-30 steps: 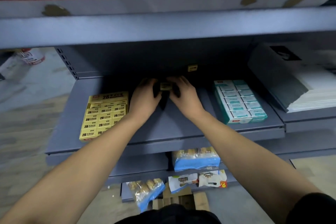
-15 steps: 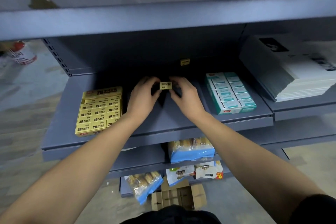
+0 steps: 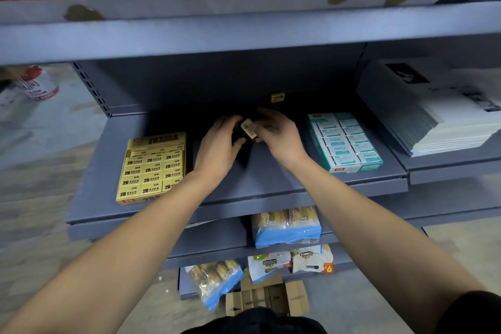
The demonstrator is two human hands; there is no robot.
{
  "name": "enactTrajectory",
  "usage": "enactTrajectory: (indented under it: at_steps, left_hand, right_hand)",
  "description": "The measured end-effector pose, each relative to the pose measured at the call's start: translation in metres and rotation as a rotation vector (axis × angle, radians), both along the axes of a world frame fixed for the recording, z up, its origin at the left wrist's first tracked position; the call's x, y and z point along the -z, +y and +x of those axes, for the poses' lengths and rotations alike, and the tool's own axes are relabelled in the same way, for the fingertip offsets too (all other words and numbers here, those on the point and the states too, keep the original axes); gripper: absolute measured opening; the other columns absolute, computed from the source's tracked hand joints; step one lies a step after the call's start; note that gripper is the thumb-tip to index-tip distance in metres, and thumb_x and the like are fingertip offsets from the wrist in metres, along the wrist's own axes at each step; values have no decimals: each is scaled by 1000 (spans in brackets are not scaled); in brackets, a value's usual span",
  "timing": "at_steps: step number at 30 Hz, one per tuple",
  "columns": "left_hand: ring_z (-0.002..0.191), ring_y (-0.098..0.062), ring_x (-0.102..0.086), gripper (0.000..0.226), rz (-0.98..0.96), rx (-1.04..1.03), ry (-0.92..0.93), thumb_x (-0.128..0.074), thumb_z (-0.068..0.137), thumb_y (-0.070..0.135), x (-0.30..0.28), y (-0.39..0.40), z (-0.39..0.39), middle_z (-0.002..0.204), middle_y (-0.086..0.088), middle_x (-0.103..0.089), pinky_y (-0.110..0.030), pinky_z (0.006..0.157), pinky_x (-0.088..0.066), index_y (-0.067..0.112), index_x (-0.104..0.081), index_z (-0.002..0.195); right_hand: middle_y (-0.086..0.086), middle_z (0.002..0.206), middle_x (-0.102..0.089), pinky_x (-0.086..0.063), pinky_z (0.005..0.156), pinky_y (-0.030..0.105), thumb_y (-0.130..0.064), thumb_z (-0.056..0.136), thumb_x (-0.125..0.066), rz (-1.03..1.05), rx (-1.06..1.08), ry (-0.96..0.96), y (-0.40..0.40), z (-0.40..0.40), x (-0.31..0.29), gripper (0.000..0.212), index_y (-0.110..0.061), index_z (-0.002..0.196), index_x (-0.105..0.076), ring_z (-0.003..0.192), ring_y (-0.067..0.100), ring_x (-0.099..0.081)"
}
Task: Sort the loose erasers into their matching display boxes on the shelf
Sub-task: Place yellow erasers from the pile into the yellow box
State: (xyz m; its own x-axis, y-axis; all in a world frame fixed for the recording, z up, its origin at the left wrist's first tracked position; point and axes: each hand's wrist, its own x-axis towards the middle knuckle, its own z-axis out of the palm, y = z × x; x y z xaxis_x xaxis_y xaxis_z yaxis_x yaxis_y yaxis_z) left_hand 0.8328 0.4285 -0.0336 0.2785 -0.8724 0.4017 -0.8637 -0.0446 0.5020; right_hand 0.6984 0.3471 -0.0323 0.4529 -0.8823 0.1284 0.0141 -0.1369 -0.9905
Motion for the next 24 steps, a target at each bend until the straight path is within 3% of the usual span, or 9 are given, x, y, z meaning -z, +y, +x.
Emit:
enactTrajectory:
  at_steps: [2, 5, 9, 12, 15, 20, 24]
  left_hand:
    - [114, -23, -54, 42, -19, 29, 4, -64, 89, 13, -3, 3, 2, 127, -6, -57, -32, 92, -46, 16, -55, 130]
    - [107, -24, -58, 33, -40, 9, -3, -63, 90, 11, -4, 8, 8, 119, -7, -62, -29, 88, -46, 12, -61, 123]
    - [108, -25, -58, 33, -40, -85, 16, -62, 91, 12, -2, 20, 27, 120, -10, -61, -32, 91, -47, 9, -61, 124]
    - [107, -26, -59, 34, -39, -142, 12, -63, 90, 13, -1, 35, 44, 119, -10, -62, -31, 91, -47, 9, -62, 124]
    - [107, -28, -58, 34, -32, -253, 25, -62, 90, 12, -1, 53, 62, 119, -11, -61, -34, 90, -45, 9, -60, 124]
    - [104, -28, -58, 33, -32, -402, 50, -55, 88, 4, 1, 93, 96, 114, -9, -61, -35, 88, -47, 11, -61, 119]
    - [104, -29, -58, 36, -31, -493, 57, -52, 85, 0, 3, 121, 118, 115, -7, -61, -39, 87, -48, 15, -63, 117]
  right_hand:
    - [0, 92, -71, -53, 74, 22, -13, 87, -70, -72, -5, 52, -1, 1, -2, 31, -11, 117, -62, 83, 5, -68]
    - [-2, 97, -70, -53, 79, 21, -15, 86, -72, -205, -35, 109, 1, 4, -2, 19, -15, 104, -67, 89, 5, -67]
    - [2, 111, -63, -52, 87, 18, -11, 86, -71, -594, -137, 215, 8, 16, 2, 25, -11, 111, -68, 96, 6, -63]
    - [3, 110, -67, -50, 90, 18, -10, 87, -69, -714, -163, 236, 13, 37, 3, 24, -10, 111, -70, 100, 9, -63]
    - [1, 110, -70, -49, 93, 22, -15, 87, -69, -732, -163, 242, 21, 64, 4, 21, -12, 108, -72, 104, 11, -63]
    - [-2, 110, -71, -46, 93, 15, -18, 89, -68, -646, -236, 262, 39, 109, 3, 20, -13, 108, -73, 103, 7, -63]
    - [-3, 108, -71, -51, 91, 24, -19, 89, -67, -590, -341, 317, 56, 144, 4, 20, -16, 108, -72, 99, 8, -64]
